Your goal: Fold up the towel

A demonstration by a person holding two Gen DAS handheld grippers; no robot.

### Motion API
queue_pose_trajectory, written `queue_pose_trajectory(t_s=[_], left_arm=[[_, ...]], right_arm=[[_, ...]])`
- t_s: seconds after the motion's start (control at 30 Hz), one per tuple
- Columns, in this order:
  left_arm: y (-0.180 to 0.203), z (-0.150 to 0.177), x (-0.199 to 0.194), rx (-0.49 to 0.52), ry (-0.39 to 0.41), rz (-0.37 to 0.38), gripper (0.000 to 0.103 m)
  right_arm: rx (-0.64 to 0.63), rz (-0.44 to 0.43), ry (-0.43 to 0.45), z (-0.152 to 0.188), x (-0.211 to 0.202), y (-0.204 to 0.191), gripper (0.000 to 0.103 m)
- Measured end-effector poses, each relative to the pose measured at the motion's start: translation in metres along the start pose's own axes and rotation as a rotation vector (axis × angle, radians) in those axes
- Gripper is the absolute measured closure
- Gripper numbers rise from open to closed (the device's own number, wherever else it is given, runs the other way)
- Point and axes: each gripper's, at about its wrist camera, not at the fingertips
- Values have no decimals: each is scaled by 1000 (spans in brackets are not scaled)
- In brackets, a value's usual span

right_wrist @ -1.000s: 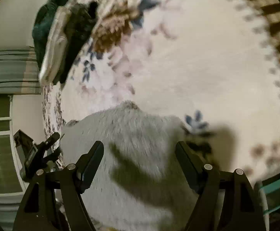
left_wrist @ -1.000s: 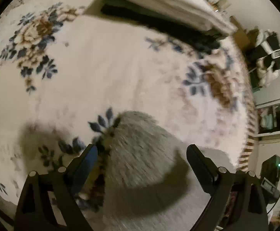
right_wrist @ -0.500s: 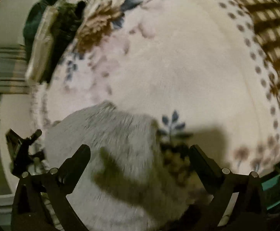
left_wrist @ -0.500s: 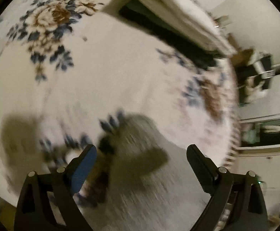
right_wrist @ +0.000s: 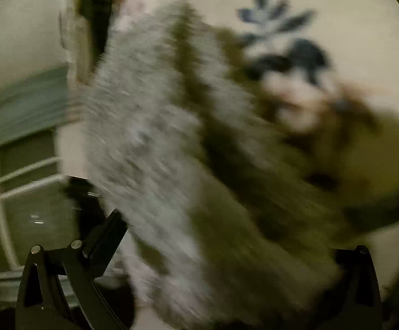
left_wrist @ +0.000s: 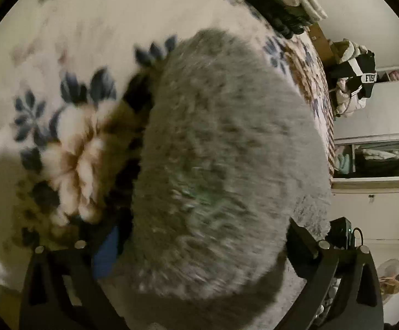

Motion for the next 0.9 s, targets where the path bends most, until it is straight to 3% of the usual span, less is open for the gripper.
queue_pose_trajectory(t_s=[0.13, 0.2, 0.23, 0.27, 0.3, 0.4, 0.67, 0.8, 0.9], left_arm=[[-1, 2, 0, -37, -7, 74, 0], [5, 5, -5, -37, 13, 75, 4], [10, 7, -10, -27, 29, 72, 7], [14, 9, -15, -14, 41, 66, 18], [17, 10, -20, -6, 48, 66, 33], [23, 11, -34, 8, 61, 78, 46], [59, -4, -96, 43, 92, 81, 48], [81, -30, -142, 53, 130, 84, 48], [103, -70, -180, 69, 183, 86, 48]], right_arm=[[-1, 19, -8, -7, 16, 0, 0], [1, 20, -5, -7, 17, -3, 0], [-11, 30, -4, -5, 18, -6, 10], [-29, 45, -4, -3, 18, -9, 24], [-37, 59, -12, 0, 21, -12, 46], [-62, 101, 14, 8, 21, -24, 52], [-119, 110, 55, 32, 8, -93, 57], [-165, 102, 58, 30, 1, -153, 57], [-210, 101, 64, 16, 2, -207, 57]])
Point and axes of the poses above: each gripper's, at about its wrist camera, not at the fingertips, and x roughly the way its jaws point, y to its right, z to its underside, and after that the axes turned 14 degrees about -z, right-handed
